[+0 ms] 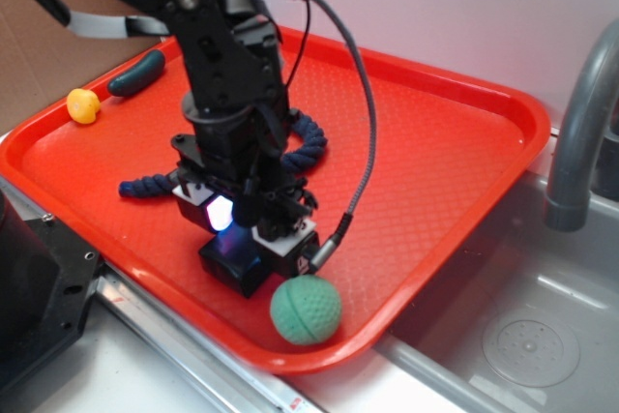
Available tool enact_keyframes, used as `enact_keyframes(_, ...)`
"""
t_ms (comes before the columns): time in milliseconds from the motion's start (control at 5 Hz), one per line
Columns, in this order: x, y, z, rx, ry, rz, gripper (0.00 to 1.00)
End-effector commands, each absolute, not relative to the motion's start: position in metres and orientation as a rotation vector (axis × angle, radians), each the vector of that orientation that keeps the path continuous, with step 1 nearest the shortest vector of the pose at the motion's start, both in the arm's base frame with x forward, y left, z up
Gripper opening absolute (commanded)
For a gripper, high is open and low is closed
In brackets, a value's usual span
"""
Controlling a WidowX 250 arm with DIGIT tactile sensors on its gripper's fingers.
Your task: Grab the black box.
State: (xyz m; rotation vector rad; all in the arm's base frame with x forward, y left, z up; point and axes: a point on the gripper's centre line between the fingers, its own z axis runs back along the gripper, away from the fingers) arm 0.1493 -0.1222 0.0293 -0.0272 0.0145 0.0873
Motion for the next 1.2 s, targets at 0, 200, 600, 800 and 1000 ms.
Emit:
enact_keyframes(0,0.145,-0.112,0.009,-0.047,0.066,0.076,0.76)
enact_keyframes(200,0.155,-0.106,0.021,-0.026,0.059,0.063,0.00)
enact_keyframes(600,0.202,-0.064,0.124,-0.003,-0.152,0.079,0.00)
enact_keyframes(800,0.215,-0.048,0.164,-0.028,-0.199,0.083,0.00)
enact_keyframes(1000,0.228,-0.027,0.186,-0.050,-0.122,0.050,0.00)
